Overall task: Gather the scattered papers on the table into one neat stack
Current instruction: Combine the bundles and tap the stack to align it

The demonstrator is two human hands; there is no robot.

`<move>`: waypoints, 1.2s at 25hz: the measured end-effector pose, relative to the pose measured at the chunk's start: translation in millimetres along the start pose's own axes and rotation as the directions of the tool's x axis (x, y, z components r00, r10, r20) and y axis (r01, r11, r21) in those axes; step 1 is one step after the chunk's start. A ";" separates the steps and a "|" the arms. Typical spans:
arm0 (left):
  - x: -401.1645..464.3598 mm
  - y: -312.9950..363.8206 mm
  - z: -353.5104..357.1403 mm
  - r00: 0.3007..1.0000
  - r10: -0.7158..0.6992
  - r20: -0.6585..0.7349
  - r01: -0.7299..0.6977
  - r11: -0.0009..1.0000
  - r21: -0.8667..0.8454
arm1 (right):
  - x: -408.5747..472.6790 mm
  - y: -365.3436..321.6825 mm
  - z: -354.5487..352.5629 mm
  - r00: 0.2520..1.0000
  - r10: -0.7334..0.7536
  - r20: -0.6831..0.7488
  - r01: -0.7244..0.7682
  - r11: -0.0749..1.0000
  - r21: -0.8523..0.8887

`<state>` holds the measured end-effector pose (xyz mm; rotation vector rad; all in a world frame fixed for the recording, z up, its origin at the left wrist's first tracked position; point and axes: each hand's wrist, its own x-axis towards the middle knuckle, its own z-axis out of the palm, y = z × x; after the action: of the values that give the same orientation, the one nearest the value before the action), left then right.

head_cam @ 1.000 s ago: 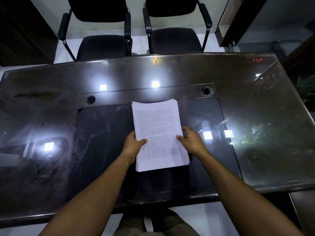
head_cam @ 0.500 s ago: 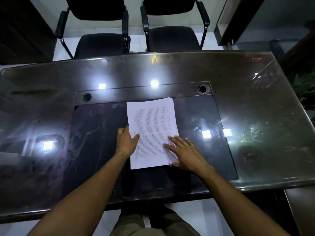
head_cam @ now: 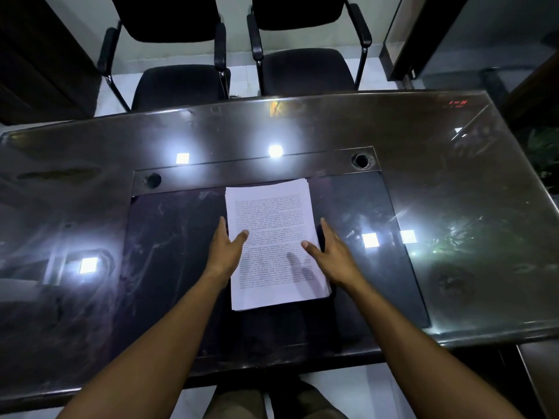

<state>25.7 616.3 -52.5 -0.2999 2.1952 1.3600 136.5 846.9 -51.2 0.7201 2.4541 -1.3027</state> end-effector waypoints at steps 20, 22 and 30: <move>54.5 -4.8 28.3 0.826 0.375 0.421 -0.527 0.250 0.812 | 92.0 -54.4 34.5 0.919 -0.365 0.147 0.361 0.633 -0.684; 56.9 -9.8 32.4 0.819 0.387 0.424 -0.536 0.250 0.807 | 100.8 -46.0 41.3 0.922 -0.359 0.146 0.355 0.631 -0.690; 56.7 -14.2 33.7 0.821 0.396 0.411 -0.527 0.248 0.813 | 118.6 -21.3 37.9 0.957 -0.287 -0.038 0.182 0.699 -0.692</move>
<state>-4.2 644.3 -106.1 0.9237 2.6348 0.1250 25.6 840.9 -111.2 0.3052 2.9147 -0.3024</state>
